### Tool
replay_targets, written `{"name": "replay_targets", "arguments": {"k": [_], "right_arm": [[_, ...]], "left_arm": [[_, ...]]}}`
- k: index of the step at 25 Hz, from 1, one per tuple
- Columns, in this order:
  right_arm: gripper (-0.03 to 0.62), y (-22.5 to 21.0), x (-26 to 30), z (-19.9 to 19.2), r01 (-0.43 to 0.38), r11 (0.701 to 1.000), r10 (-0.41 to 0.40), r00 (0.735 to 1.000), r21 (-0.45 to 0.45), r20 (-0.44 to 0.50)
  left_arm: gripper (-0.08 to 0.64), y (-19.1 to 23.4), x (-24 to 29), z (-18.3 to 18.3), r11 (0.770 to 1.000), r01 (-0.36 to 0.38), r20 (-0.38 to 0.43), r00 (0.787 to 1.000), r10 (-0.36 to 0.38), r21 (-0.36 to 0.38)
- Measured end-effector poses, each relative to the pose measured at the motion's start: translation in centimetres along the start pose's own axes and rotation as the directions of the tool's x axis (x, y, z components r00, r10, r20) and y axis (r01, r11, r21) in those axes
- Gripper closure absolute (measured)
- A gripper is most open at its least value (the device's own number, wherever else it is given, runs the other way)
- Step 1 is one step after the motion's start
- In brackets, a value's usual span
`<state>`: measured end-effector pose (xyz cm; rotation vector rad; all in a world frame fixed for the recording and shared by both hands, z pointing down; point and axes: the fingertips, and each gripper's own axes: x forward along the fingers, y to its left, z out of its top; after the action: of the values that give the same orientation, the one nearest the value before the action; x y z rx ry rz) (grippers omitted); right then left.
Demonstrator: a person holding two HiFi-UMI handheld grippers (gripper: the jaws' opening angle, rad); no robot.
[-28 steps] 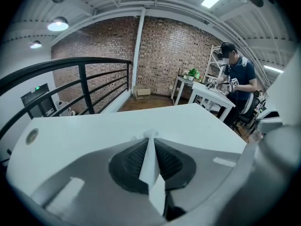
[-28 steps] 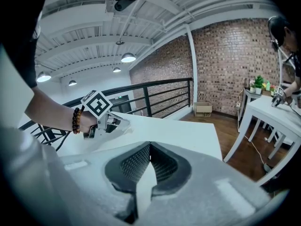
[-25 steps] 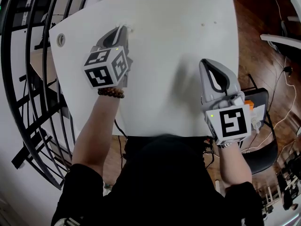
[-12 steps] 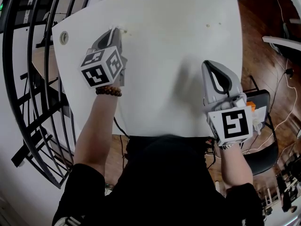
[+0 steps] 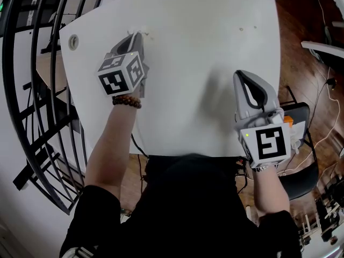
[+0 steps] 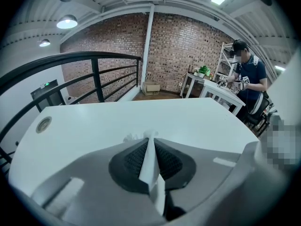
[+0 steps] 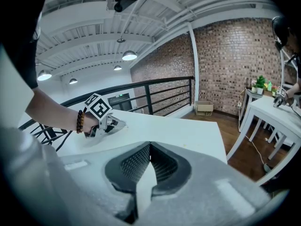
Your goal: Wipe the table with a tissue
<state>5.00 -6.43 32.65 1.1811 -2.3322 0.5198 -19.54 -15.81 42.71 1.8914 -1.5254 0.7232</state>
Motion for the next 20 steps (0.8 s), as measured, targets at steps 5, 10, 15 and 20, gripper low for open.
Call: {"name": "replay_targets", "arguments": {"k": [5, 10, 15, 20], "right_arm": [[0.600, -0.2, -0.1, -0.2, 0.004, 1.000, -0.004, 1.000, -0.010, -0.008], [0.600, -0.2, -0.4, -0.1, -0.001, 1.000, 0.001, 1.000, 0.010, 0.000], [0.600, -0.5, -0.7, 0.0, -0.007, 1.000, 0.007, 1.000, 0.008, 0.019], [0.600, -0.8, -1.2, -0.1, -0.002, 1.000, 0.002, 1.000, 0.008, 0.023]], "left_arm": [[0.537, -1.0, 0.2, -0.4, 1.000, 0.022, -0.010, 1.000, -0.022, 0.001], [0.537, -2.0, 0.2, -0.4, 0.999, 0.034, -0.014, 0.999, -0.034, 0.006], [0.537, -3.0, 0.4, -0.7, 0.999, 0.046, -0.018, 0.999, -0.046, 0.009], [0.537, -3.8, 0.3, -0.8, 0.999, 0.053, -0.019, 0.998, -0.053, 0.005]]}}
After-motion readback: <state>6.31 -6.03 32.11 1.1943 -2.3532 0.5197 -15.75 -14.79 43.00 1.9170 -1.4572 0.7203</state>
